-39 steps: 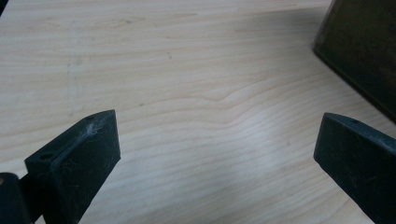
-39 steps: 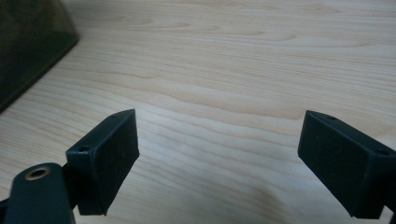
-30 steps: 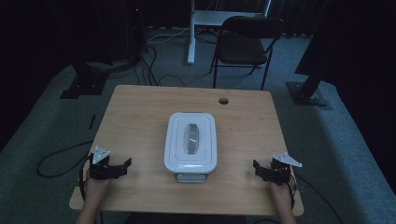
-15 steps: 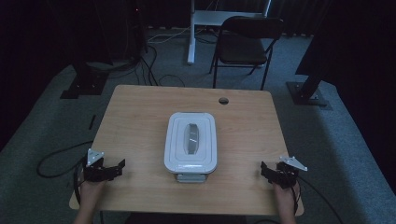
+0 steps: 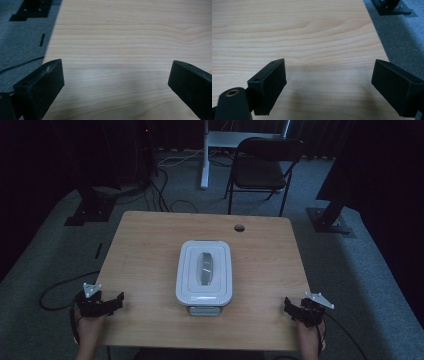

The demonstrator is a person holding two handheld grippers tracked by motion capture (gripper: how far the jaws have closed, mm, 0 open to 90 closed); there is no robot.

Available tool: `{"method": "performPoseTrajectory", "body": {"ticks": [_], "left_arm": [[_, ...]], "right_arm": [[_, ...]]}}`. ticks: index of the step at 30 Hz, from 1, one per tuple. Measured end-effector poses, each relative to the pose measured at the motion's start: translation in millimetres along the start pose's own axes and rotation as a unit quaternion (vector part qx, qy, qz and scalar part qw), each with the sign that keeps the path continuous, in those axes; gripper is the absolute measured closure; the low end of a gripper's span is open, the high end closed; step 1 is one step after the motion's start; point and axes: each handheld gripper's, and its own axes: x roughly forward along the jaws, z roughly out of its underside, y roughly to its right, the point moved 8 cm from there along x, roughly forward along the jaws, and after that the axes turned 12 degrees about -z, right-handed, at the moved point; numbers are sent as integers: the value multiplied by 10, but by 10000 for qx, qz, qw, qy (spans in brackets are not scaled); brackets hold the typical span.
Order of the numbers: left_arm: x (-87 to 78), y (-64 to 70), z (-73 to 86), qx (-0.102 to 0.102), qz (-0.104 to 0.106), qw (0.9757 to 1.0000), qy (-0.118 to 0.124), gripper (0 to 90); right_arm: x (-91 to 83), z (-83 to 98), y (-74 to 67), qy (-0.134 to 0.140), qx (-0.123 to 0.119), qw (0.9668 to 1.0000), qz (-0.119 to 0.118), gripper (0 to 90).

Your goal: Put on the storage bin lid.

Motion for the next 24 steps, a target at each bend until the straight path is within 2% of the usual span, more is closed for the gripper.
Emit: {"method": "performPoseTrajectory", "body": {"ticks": [3, 6, 9, 10, 15, 24], "left_arm": [[10, -65, 34, -65, -179, 9998, -93, 9], [22, -120, 61, -95, -331, 9993, -167, 9], [30, -178, 65, -211, -461, 9986, -168, 9], [30, -178, 65, -211, -461, 9986, -168, 9], [44, -192, 85, -210, -449, 9985, -252, 9], [54, -201, 94, -280, -498, 9980, -268, 9]], "right_arm": [[14, 5, -7, -29, -36, 10000, 14, 119], [20, 0, 24, -34, 85, 9999, 54, 119], [25, -4, 63, -35, 216, 9997, 123, 119], [28, -2, 76, -64, 238, 9995, 197, 120], [62, 9, 57, -231, 157, 9994, 213, 121], [66, 11, 59, -254, 177, 9993, 200, 121]]}}
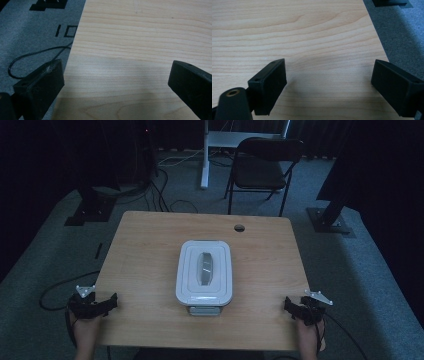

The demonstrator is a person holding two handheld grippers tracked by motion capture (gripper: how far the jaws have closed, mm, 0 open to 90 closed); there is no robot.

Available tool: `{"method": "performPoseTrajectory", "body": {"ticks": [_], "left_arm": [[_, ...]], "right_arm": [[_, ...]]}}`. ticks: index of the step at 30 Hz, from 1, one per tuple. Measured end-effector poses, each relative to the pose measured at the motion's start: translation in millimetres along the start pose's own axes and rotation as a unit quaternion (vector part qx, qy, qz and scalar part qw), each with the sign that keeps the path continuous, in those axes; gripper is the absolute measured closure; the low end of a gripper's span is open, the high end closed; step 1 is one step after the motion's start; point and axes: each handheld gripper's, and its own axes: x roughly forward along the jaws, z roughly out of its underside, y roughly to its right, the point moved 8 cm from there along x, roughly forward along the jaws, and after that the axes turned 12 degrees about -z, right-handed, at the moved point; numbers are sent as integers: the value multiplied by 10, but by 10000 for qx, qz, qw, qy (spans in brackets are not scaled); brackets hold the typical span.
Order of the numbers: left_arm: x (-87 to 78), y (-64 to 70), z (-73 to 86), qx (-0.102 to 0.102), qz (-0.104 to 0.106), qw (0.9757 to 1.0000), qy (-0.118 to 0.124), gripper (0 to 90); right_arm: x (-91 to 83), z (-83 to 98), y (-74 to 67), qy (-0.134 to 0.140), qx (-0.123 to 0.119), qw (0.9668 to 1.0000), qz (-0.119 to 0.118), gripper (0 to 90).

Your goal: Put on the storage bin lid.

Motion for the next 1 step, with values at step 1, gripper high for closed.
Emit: {"method": "performPoseTrajectory", "body": {"ticks": [1], "left_arm": [[0, 0, 0, 0, 0, 10000, 0, 9]], "right_arm": [[2, 1, 1, -9, -6, 10000, 3, 121]]}}
